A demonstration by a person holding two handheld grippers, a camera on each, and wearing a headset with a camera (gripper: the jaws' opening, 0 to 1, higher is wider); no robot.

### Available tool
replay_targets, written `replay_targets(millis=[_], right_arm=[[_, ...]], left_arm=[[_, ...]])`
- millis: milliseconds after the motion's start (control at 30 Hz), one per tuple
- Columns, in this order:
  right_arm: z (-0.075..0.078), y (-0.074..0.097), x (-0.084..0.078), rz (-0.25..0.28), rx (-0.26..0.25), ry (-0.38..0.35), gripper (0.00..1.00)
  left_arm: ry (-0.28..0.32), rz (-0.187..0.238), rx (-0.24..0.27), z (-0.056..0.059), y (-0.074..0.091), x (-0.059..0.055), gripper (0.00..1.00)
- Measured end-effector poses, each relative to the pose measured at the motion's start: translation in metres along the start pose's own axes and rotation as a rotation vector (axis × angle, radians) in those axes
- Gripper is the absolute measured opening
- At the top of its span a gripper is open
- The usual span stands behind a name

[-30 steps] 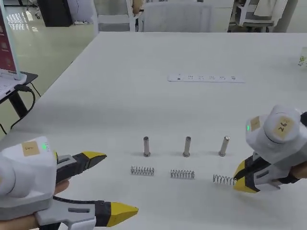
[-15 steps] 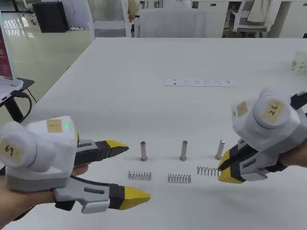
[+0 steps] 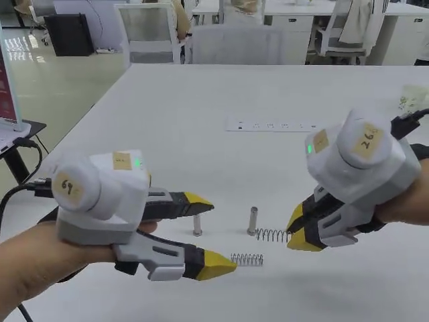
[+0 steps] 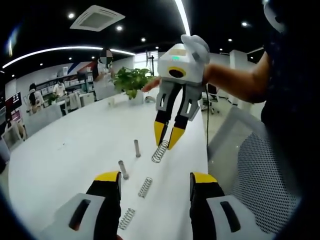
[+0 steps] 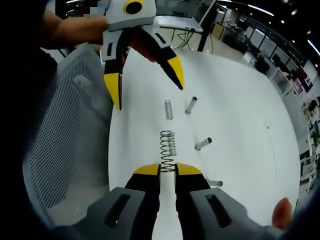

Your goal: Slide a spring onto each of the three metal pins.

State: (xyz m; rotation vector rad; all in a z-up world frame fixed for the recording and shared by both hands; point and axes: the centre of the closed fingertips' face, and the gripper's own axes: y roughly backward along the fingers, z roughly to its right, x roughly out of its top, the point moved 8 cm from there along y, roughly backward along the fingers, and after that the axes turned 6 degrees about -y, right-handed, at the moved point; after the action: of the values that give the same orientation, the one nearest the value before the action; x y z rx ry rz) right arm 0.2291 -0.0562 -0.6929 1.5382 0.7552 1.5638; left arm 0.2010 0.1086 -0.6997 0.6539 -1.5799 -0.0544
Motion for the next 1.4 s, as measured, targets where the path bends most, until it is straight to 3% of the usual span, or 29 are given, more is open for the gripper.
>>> replay_targets(millis=[300, 467, 1033, 1167, 1400], right_arm=[[-0.005, -0.001, 0.016, -0.004, 0.012, 0.053, 0.08], [-0.009, -0.002, 0.020, -0.002, 0.017, 0.077, 0.08], [-0.015, -0.001, 0.019, -0.007, 0.045, 0.128, 0.08], [-0.016, -0.001, 0.019, -0.009, 0.048, 0.142, 0.08], [-0.020, -0.002, 0.016, -0.031, 0.067, 0.158, 0.08]], left_arm=[[-0.035, 0.012, -0.035, 0.004, -0.014, 0.010, 0.44], [-0.057, 0.006, -0.041, 0.006, -0.019, 0.009, 0.38], [-0.099, -0.001, -0.073, 0.014, -0.030, 0.005, 0.14], [-0.133, -0.018, -0.077, 0.015, -0.031, 0.002, 0.10], [-0.139, -0.021, -0.085, 0.018, -0.033, 0.002, 0.07]])
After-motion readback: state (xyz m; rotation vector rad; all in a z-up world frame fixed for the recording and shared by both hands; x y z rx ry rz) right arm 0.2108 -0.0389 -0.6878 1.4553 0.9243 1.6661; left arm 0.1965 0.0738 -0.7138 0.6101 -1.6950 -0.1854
